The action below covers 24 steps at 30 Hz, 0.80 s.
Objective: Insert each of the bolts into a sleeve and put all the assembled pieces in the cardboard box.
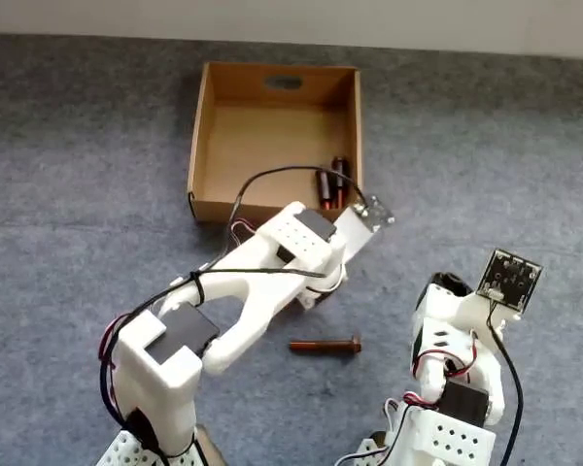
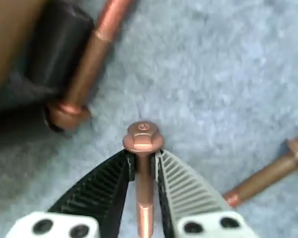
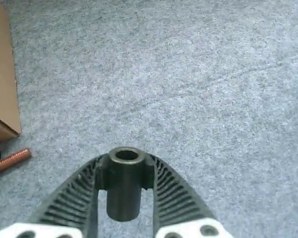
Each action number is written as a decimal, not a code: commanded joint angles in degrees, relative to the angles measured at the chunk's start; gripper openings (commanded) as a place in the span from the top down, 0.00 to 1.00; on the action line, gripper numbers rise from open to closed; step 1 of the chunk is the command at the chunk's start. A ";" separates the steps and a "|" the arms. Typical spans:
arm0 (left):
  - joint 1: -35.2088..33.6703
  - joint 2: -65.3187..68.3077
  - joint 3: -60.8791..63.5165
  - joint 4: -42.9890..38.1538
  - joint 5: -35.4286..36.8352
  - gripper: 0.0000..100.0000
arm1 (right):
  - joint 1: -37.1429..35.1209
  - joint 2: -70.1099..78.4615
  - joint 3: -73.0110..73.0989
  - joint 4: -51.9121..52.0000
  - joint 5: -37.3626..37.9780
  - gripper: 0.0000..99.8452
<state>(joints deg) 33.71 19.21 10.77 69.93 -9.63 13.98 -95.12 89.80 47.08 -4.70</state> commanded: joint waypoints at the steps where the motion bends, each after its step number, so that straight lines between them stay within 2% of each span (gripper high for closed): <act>1: -1.01 -2.24 0.04 3.96 -0.18 0.99 | 0.40 -0.66 -0.57 -0.92 -0.18 0.99; 7: -8.40 -13.41 8.40 3.16 -0.26 0.99 | 0.40 -0.66 -0.04 -0.92 -0.18 0.99; 10: -12.44 -20.35 15.78 -1.14 -0.97 0.99 | -0.40 -0.66 0.13 -1.01 -0.09 0.99; 13: -14.90 -26.07 23.43 -5.80 -4.92 0.99 | -2.07 -0.66 0.22 -1.01 -0.09 0.99; 18: -18.95 -30.37 30.11 -10.81 -5.10 0.98 | -2.24 -0.66 0.22 -1.01 -0.09 0.99; 24: -22.55 -30.37 30.55 -10.90 -5.10 0.84 | -2.24 -0.66 0.22 -1.01 -0.09 0.99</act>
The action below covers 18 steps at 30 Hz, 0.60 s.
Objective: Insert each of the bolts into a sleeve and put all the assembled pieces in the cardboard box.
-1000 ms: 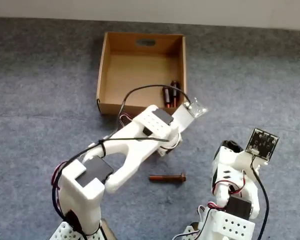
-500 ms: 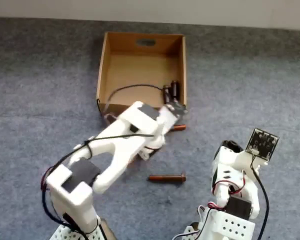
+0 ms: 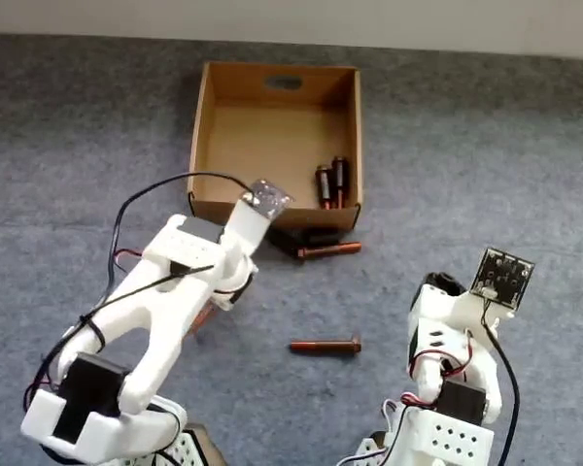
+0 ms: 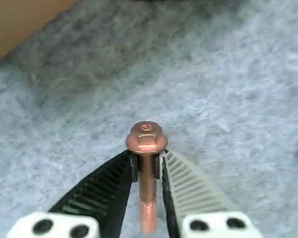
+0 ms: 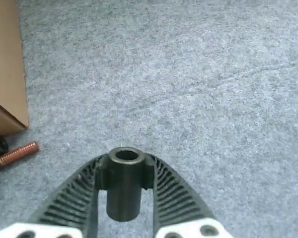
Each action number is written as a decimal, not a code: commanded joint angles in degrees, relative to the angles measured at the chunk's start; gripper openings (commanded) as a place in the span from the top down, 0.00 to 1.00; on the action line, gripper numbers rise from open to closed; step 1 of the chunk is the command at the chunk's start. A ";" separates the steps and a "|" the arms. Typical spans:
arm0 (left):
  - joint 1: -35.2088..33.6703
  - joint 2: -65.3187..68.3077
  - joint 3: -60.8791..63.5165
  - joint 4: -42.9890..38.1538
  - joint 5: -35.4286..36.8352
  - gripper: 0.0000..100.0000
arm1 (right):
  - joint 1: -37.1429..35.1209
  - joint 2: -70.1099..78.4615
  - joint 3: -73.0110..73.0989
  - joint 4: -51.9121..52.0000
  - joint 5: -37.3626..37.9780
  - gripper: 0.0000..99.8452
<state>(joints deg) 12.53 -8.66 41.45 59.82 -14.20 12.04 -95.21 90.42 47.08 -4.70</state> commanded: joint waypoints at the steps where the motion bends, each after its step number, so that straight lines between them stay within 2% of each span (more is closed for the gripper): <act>1: -1.54 -2.51 -0.13 -0.88 -0.53 0.83 | -0.31 -0.57 -0.40 -1.01 -0.09 0.99; 11: -1.54 -2.42 1.80 -1.23 -0.79 0.83 | -0.22 -0.57 -0.40 -1.01 -0.09 0.99; 18: -1.45 -2.77 8.75 -13.01 -0.53 0.83 | -0.31 -0.57 -0.31 -1.01 -0.09 0.99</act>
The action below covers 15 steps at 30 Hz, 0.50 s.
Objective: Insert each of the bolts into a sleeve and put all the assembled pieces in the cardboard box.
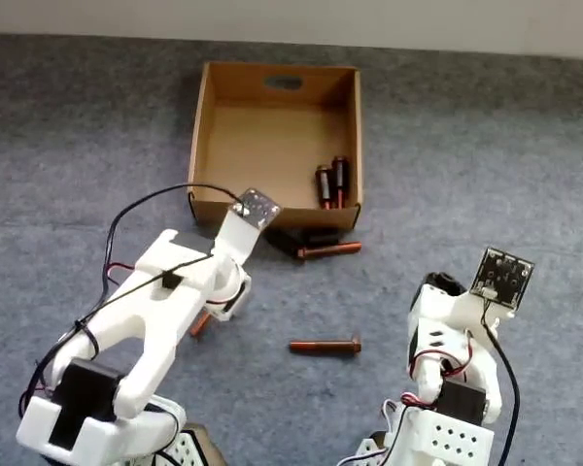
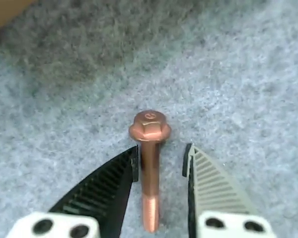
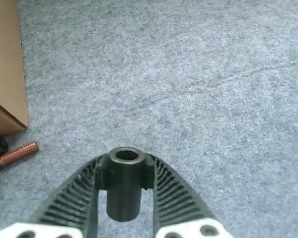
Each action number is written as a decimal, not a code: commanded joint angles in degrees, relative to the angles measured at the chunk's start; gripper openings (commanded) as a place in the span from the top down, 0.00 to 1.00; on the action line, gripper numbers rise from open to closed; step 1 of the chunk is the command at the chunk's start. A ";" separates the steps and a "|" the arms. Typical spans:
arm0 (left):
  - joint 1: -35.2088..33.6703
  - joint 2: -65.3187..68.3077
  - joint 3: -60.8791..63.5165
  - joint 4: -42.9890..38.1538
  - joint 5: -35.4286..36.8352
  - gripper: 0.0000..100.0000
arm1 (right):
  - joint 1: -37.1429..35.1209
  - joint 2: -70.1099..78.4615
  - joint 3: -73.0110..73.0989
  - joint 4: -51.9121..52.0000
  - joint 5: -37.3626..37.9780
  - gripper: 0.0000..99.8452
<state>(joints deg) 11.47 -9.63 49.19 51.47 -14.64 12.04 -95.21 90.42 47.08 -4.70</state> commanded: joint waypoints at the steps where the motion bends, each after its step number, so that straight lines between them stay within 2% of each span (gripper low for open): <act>1: -0.48 -1.80 0.92 -5.10 -0.09 0.83 | -0.31 -0.57 -0.31 -1.01 -0.09 0.99; 7: -0.48 -1.54 0.48 -5.10 0.00 0.84 | -0.31 -0.57 -0.31 -1.01 -0.09 0.99; 11: -0.57 -1.54 0.66 -4.92 0.00 1.00 | -0.31 -0.57 -0.31 -1.01 -0.09 0.99; 15: -0.57 -2.59 1.45 -4.92 0.00 0.99 | -0.31 -0.57 -0.31 -1.01 -0.09 0.99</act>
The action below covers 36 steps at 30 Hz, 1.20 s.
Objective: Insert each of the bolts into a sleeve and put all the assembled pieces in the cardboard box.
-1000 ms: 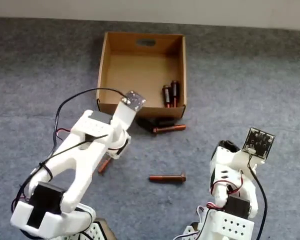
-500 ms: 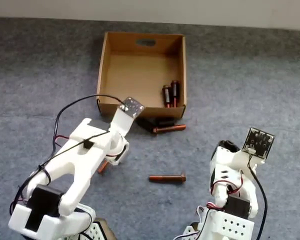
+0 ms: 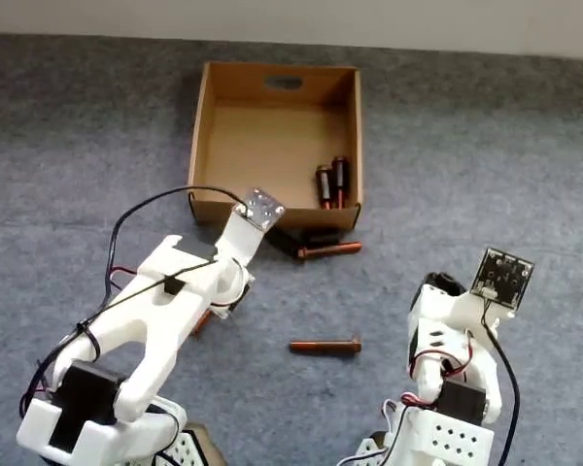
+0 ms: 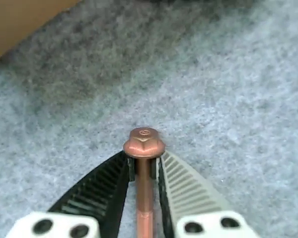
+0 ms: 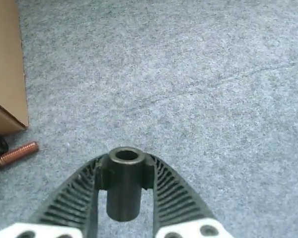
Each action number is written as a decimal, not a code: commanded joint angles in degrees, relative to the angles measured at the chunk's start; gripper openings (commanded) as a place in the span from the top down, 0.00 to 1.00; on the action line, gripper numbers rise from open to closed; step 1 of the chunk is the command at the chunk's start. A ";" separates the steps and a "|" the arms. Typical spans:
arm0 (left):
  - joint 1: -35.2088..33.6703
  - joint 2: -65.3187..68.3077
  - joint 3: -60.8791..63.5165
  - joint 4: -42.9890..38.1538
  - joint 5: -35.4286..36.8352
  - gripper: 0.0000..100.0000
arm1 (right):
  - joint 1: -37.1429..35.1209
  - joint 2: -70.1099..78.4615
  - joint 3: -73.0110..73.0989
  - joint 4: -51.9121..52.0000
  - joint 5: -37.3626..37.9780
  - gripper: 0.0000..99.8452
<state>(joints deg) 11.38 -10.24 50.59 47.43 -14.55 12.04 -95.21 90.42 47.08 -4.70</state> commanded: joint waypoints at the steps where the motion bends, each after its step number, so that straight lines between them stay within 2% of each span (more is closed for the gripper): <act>1: -0.48 -3.12 0.13 -0.88 -0.09 0.99 | -0.31 -0.57 -0.31 -0.92 -0.09 0.99; 4: -0.48 -10.33 0.84 0.62 0.70 0.99 | -0.31 -0.57 -0.31 -0.92 -0.09 0.99; 13: -2.07 -45.49 1.01 10.20 7.38 0.99 | -0.92 -0.66 -2.95 -0.84 -0.18 0.99; 16: -5.85 -54.90 1.01 10.29 8.79 0.99 | -5.05 -0.66 -6.81 -0.84 0.00 0.99; 20: -11.12 -66.95 -0.22 10.02 12.40 0.99 | -14.81 -0.48 -13.14 -1.27 0.00 0.99; 25: -12.00 -79.69 -2.51 8.18 14.59 0.99 | -25.36 -0.13 -16.66 -14.29 0.00 0.99; 27: -12.00 -81.54 -3.30 5.27 14.59 0.99 | -28.70 -0.13 -16.66 -19.30 0.00 0.99; 30: -11.21 -80.84 -5.32 1.85 15.03 0.99 | -33.63 -0.04 -16.66 -21.14 0.26 0.99; 33: -6.46 -77.85 -8.04 -1.41 19.34 0.99 | -38.02 -0.04 -15.78 -21.41 5.10 0.99; 36: 1.10 -72.22 -11.38 -3.78 22.59 0.99 | -42.42 -0.04 -11.82 -25.80 10.46 0.99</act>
<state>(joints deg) 5.85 -87.16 43.91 46.99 5.41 -26.64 -95.21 77.67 25.71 1.45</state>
